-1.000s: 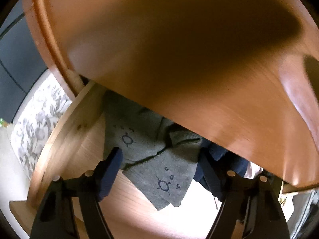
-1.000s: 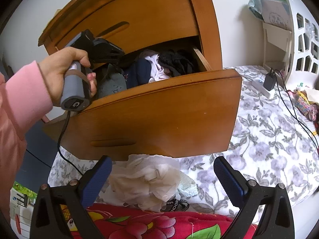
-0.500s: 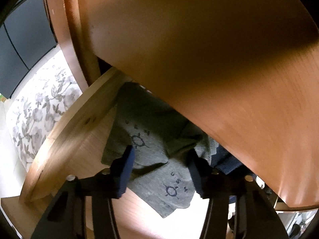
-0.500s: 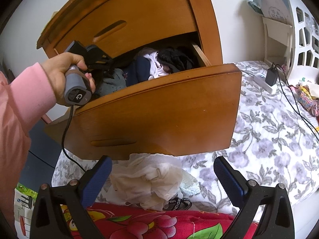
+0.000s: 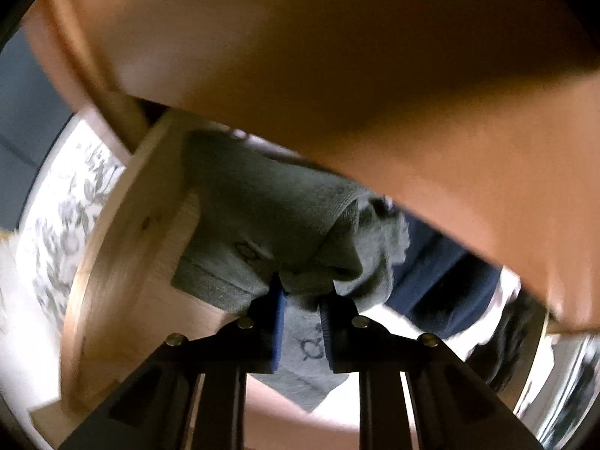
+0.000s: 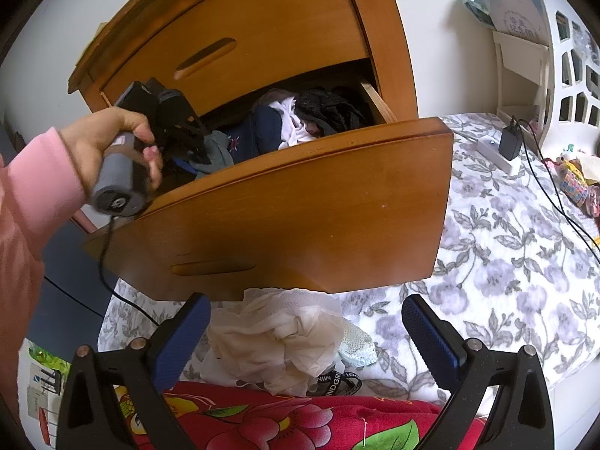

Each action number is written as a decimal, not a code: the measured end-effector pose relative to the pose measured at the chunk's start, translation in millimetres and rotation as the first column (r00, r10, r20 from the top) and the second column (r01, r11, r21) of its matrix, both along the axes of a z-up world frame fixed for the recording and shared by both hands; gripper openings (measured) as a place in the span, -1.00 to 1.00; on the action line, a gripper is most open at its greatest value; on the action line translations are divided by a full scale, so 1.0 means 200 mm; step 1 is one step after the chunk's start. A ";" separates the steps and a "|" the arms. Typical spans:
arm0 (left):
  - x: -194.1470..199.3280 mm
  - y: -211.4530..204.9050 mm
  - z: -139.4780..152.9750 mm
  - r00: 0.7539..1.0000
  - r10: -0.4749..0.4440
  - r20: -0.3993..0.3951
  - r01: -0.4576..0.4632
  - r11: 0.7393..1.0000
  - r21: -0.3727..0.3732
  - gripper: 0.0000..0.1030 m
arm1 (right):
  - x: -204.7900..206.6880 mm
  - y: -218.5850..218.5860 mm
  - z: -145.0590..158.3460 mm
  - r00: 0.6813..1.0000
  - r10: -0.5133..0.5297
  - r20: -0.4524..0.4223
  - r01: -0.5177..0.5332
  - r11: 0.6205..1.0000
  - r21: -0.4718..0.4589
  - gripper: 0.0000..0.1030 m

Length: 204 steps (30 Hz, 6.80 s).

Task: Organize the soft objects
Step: 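Lift the grey cloth up out of the drawer with the left gripper, then raise the held grey cloth above the cabinet with the left gripper, then lower the grey cloth below the drawer front onto the bedspread, then open the left gripper to release the grey cloth, then withdraw the left gripper from the released grey cloth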

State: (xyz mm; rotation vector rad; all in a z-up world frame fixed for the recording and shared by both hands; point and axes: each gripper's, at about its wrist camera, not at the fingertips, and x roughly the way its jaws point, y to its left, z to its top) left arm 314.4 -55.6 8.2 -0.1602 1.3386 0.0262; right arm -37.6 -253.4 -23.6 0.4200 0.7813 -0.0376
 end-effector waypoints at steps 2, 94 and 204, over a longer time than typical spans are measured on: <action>0.01 -0.02 -0.02 0.999 -0.043 -0.021 0.043 0.999 0.022 -0.67 | 0.00 0.00 0.00 1.000 0.000 0.001 0.000 1.000 -0.001 1.00; -1.41 0.32 1.49 0.433 -0.262 0.863 0.503 0.864 0.010 -0.82 | 0.00 0.09 0.03 0.995 -0.080 -0.064 0.066 0.978 -0.199 1.00; -1.20 0.47 0.19 0.856 -0.188 0.481 0.206 0.978 0.017 0.68 | 0.00 0.09 0.02 0.991 -0.100 -0.085 0.079 0.972 -0.220 1.00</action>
